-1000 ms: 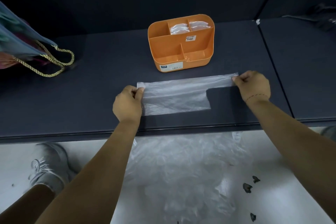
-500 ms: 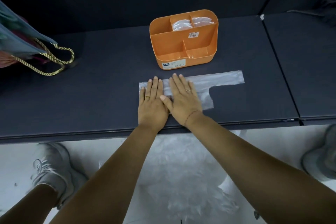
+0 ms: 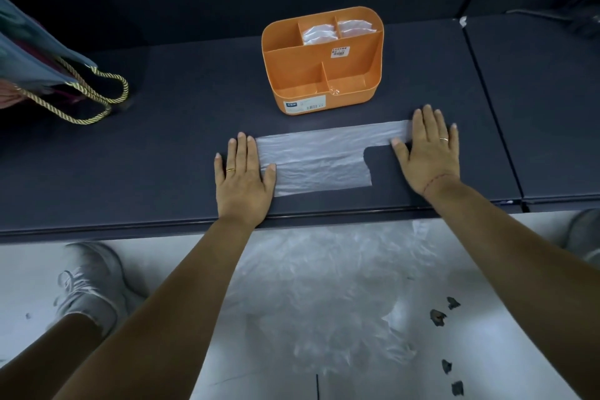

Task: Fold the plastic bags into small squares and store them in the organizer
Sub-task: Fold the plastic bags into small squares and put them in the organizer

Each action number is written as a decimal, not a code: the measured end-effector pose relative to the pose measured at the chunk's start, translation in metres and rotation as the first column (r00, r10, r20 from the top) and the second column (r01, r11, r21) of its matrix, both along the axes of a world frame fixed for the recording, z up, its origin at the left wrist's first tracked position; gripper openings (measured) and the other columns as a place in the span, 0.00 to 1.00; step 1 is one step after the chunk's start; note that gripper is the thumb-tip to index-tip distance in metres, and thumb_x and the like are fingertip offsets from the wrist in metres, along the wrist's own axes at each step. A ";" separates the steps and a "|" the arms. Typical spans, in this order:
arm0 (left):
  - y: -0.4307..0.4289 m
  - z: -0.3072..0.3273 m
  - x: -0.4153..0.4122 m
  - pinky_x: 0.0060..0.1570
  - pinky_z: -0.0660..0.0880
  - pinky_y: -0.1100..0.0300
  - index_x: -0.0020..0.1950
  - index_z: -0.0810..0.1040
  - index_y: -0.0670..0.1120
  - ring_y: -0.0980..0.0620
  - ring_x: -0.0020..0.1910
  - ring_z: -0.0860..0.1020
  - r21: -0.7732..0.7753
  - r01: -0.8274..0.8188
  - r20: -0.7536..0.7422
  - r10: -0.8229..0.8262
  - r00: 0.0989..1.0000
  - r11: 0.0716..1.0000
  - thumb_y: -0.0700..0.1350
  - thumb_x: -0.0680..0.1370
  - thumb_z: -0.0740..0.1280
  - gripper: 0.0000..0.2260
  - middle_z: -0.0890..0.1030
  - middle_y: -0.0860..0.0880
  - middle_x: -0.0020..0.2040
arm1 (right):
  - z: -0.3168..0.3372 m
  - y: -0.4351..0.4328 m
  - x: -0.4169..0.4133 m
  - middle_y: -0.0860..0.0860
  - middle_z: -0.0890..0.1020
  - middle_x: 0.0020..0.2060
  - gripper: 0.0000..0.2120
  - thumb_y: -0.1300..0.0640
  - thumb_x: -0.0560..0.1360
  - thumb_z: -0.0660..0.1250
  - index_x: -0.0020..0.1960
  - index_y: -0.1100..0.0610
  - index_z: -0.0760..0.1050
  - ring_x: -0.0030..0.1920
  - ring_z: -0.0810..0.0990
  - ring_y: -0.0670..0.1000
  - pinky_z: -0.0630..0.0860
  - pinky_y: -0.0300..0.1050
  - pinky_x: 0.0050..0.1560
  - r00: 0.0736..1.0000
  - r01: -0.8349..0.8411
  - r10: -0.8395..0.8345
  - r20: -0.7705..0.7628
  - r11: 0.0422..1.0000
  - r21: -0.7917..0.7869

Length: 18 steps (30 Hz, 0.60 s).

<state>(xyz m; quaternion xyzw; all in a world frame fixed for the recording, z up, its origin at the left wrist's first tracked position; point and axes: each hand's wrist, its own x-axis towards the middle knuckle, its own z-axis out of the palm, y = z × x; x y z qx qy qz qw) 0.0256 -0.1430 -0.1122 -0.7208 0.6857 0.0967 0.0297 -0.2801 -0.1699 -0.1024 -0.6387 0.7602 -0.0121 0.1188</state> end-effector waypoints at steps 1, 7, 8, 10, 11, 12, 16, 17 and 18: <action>0.002 0.000 0.001 0.76 0.35 0.49 0.80 0.42 0.43 0.49 0.79 0.41 -0.010 0.002 -0.001 -0.002 1.000 1.000 0.58 0.83 0.43 0.30 0.42 0.46 0.81 | 0.003 0.007 0.003 0.56 0.52 0.78 0.32 0.42 0.82 0.49 0.78 0.61 0.51 0.78 0.49 0.56 0.42 0.53 0.76 0.997 0.047 -0.041 0.070 0.996 -0.080; 0.032 -0.002 -0.022 0.75 0.35 0.53 0.80 0.53 0.43 0.47 0.79 0.49 -0.151 0.272 -0.030 -0.279 0.960 0.950 0.63 0.82 0.40 0.33 0.52 0.44 0.80 | 0.010 0.063 0.058 0.54 0.74 0.55 0.17 0.41 0.73 0.69 0.52 0.54 0.79 0.57 0.70 0.57 0.62 0.50 0.58 0.923 0.254 -0.185 0.338 0.951 -0.174; 0.036 -0.002 -0.030 0.76 0.36 0.53 0.80 0.53 0.44 0.48 0.79 0.49 -0.135 0.311 -0.039 -0.319 0.947 0.941 0.63 0.81 0.41 0.33 0.53 0.45 0.80 | 0.009 0.065 0.066 0.52 0.74 0.54 0.16 0.41 0.72 0.70 0.51 0.53 0.79 0.56 0.70 0.55 0.61 0.48 0.57 0.921 0.265 -0.202 0.332 0.951 -0.157; 0.041 -0.004 -0.041 0.75 0.34 0.54 0.80 0.49 0.46 0.50 0.79 0.45 -0.096 0.332 -0.057 -0.338 0.939 0.938 0.64 0.80 0.41 0.34 0.50 0.46 0.81 | 0.008 0.062 0.076 0.51 0.74 0.52 0.12 0.44 0.73 0.71 0.49 0.51 0.79 0.55 0.71 0.54 0.58 0.46 0.53 0.913 0.290 -0.227 0.340 0.945 -0.150; 0.043 -0.004 -0.044 0.75 0.33 0.55 0.80 0.46 0.47 0.51 0.79 0.43 -0.089 0.325 -0.064 -0.331 0.942 0.942 0.65 0.79 0.39 0.34 0.47 0.47 0.81 | 0.009 0.059 0.079 0.50 0.75 0.52 0.10 0.46 0.74 0.70 0.48 0.51 0.80 0.55 0.71 0.53 0.56 0.45 0.52 0.910 0.298 -0.234 0.343 0.943 -0.148; 0.043 -0.003 -0.045 0.75 0.32 0.55 0.79 0.43 0.47 0.51 0.79 0.41 -0.086 0.316 -0.066 -0.322 0.945 0.945 0.66 0.78 0.38 0.35 0.45 0.48 0.81 | 0.010 0.057 0.081 0.50 0.75 0.51 0.08 0.47 0.75 0.70 0.48 0.52 0.80 0.55 0.71 0.53 0.56 0.44 0.51 0.908 0.304 -0.241 0.343 0.942 -0.140; 0.045 -0.004 -0.045 0.74 0.31 0.57 0.79 0.43 0.47 0.54 0.78 0.40 -0.101 0.283 -0.081 -0.291 0.953 0.954 0.67 0.77 0.38 0.36 0.45 0.50 0.81 | 0.019 0.051 0.076 0.50 0.75 0.50 0.08 0.49 0.77 0.67 0.46 0.53 0.81 0.56 0.72 0.53 0.58 0.44 0.51 0.887 0.294 -0.262 0.380 0.955 -0.027; 0.046 -0.003 -0.045 0.74 0.31 0.58 0.80 0.46 0.47 0.54 0.79 0.42 -0.111 0.274 -0.093 -0.284 0.954 0.955 0.67 0.77 0.39 0.36 0.47 0.50 0.81 | 0.022 0.052 0.072 0.50 0.75 0.48 0.09 0.49 0.77 0.67 0.44 0.52 0.80 0.56 0.73 0.54 0.60 0.44 0.53 0.863 0.289 -0.276 0.422 0.957 0.034; 0.047 -0.002 -0.046 0.74 0.31 0.58 0.80 0.48 0.46 0.54 0.79 0.44 -0.116 0.272 -0.104 -0.284 0.953 0.955 0.66 0.78 0.40 0.36 0.48 0.50 0.80 | 0.026 0.052 0.066 0.51 0.77 0.46 0.09 0.48 0.77 0.67 0.42 0.51 0.79 0.54 0.76 0.54 0.65 0.46 0.56 0.816 0.286 -0.296 0.496 0.953 0.100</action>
